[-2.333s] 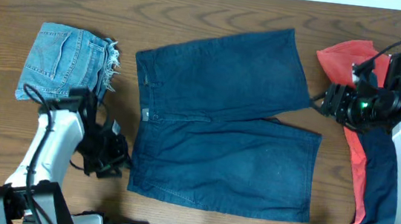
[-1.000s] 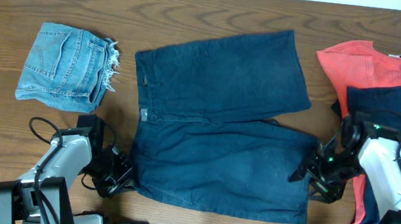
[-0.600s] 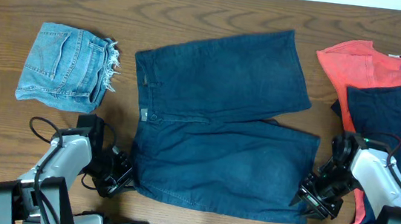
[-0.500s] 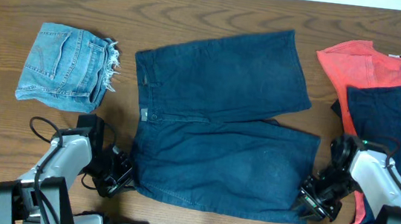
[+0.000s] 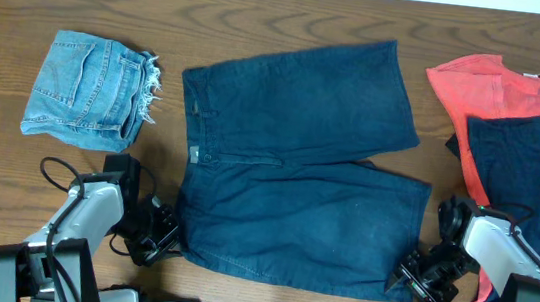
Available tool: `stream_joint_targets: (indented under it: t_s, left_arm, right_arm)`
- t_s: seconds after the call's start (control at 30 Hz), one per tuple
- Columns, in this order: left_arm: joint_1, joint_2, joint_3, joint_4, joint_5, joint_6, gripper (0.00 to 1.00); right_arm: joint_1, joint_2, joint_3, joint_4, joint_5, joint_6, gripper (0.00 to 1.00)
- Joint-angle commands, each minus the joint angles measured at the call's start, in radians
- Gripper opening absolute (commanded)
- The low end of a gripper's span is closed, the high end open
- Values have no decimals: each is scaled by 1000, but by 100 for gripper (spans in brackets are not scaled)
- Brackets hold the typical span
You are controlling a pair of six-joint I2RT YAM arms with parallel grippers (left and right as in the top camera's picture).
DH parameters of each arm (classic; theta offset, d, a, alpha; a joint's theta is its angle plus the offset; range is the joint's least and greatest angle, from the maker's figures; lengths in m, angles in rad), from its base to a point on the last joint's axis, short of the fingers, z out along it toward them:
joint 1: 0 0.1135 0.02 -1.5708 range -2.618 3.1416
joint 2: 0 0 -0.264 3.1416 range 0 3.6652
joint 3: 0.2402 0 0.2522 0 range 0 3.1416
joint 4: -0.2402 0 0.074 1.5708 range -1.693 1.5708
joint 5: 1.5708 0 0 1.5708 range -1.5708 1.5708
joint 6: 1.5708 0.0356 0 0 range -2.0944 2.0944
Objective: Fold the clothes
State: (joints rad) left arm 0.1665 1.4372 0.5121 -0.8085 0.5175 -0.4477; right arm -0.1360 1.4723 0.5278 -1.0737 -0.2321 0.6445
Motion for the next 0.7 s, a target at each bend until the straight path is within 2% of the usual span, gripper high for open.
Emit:
stream_joint_targets:
  t_s: [0.0,0.07,0.13,0.17,0.23,0.5,0.67]
  left_arm:
    - [-1,-1,-11,22,-20,9,6]
    - [-1,-1,-11,22,-20,10,6]
    - [-1,-1,-11,21,-20,10,6]
    - [-1,-1,-11,21,-20,9,6]
    - [-1,-1,-11,18,-20,9,6]
    - [0,-1,-8,6,-20,36,6]
    - [0,-1,68,-107,-20,94,6]
  right_arm:
    - [6,-2,-1,33,31,43,52]
    - [5,-2,-1,43,42,44,45]
    - [6,-2,-1,42,62,51,34]
    - [6,-2,-1,43,73,50,26]
    - [5,-2,-1,44,87,50,1]
    - [6,-3,37,40,55,3,1]
    - [6,-26,137,1,-35,-69,1]
